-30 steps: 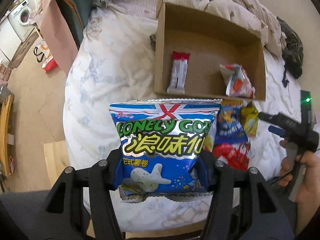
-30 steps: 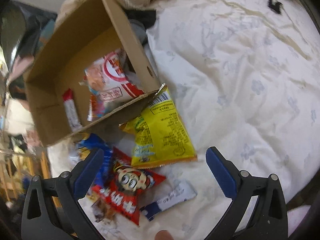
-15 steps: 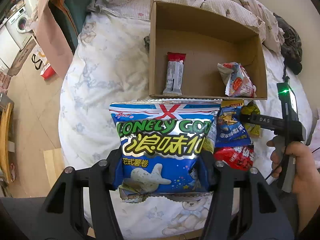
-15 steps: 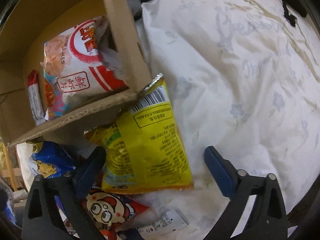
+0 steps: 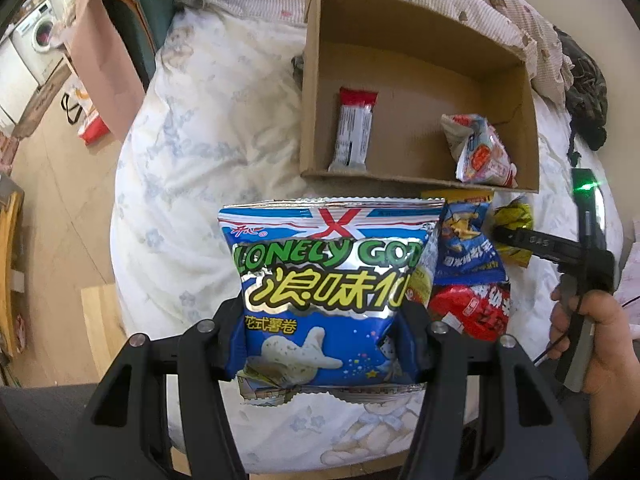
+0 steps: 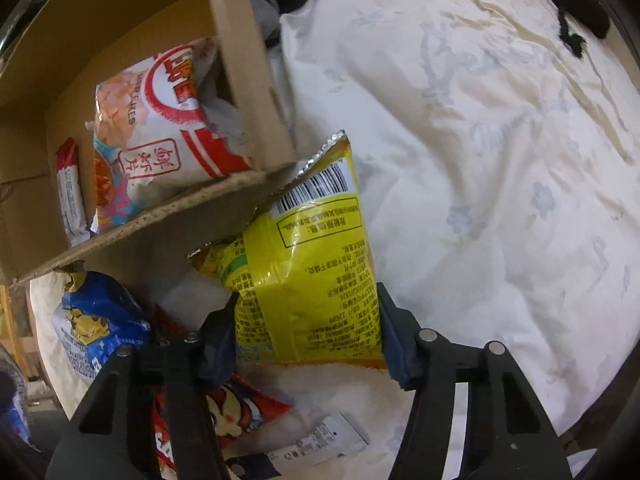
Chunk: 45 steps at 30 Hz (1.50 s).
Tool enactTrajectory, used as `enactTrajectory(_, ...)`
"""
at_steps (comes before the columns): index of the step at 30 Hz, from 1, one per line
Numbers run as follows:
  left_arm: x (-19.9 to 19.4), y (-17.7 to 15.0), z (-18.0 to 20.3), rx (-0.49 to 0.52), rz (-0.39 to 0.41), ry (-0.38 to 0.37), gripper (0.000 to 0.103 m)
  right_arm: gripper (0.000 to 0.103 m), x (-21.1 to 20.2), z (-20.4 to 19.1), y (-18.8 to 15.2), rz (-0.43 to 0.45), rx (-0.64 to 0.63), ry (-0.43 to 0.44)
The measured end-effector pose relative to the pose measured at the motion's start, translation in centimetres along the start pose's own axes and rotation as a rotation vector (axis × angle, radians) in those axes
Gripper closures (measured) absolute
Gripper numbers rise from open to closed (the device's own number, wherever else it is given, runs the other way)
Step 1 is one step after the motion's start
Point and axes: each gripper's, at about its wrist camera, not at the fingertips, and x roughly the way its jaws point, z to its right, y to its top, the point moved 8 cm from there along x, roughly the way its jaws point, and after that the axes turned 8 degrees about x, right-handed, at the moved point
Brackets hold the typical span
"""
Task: Organize snacks
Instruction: 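Carry both bags over the box and open both grippers to drop them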
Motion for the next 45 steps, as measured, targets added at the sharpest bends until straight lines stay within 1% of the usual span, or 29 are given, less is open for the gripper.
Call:
enactTrajectory(3,0.4,-0.5,-0.1,-0.014,-0.019,-0.009,0.048,0.043,-1.3,1.1,-0.3,0.02,0.038,0.011)
enactTrajectory(9,0.1,-0.4,-0.3,-0.011,-0.006,0.008,0.048,0.043,-3.9,3.9,-0.7,0.069,0.152,0.015)
enactTrajectory(12,-0.1,-0.2,-0.4,-0.016,0.004,0.018,0.048,0.043,-5.4,5.4,0.0,0.106,0.206,0.024)
enactTrajectory(17,-0.9,0.3,-1.4,-0.041,0.033,0.035,0.048,0.043,-9.6,6.6,1.5,0.244,0.25,0.045)
enactTrajectory(20,-1.3,0.9,-2.0,-0.06,0.047,0.042,0.048,0.043,-13.3,6.3,2.6,0.362,0.253,0.112)
enactTrajectory(21,-1.5,1.1,-2.2,-0.066,0.052,0.043,0.048,0.043,-14.3,4.9,3.5,0.399,0.239,0.143)
enactTrajectory(23,-1.9,1.6,-2.3,-0.071,0.068,0.041,0.048,0.043,-15.3,3.1,4.6,0.442,0.194,0.187)
enactTrajectory(25,-2.4,2.1,-2.1,-0.059,0.094,0.05,0.049,0.043,-17.0,1.5,4.7,0.494,0.143,0.243)
enactTrajectory(30,-3.3,3.4,-1.1,-0.015,0.138,0.077,0.048,0.043,-17.7,-1.7,5.0,0.52,0.081,0.346)
enactTrajectory(34,-3.7,5.1,-0.6,0.004,0.167,0.085,0.048,0.043,-18.1,-3.1,4.8,0.523,0.05,0.386)
enactTrajectory(40,-4.0,8.3,0.1,0.028,0.212,0.099,0.048,0.043,-18.7,-4.6,5.2,0.532,-0.007,0.387)
enactTrajectory(45,-3.5,10.8,0.7,0.039,0.225,0.108,0.048,0.043,-18.3,-5.5,6.4,0.521,-0.032,0.379)
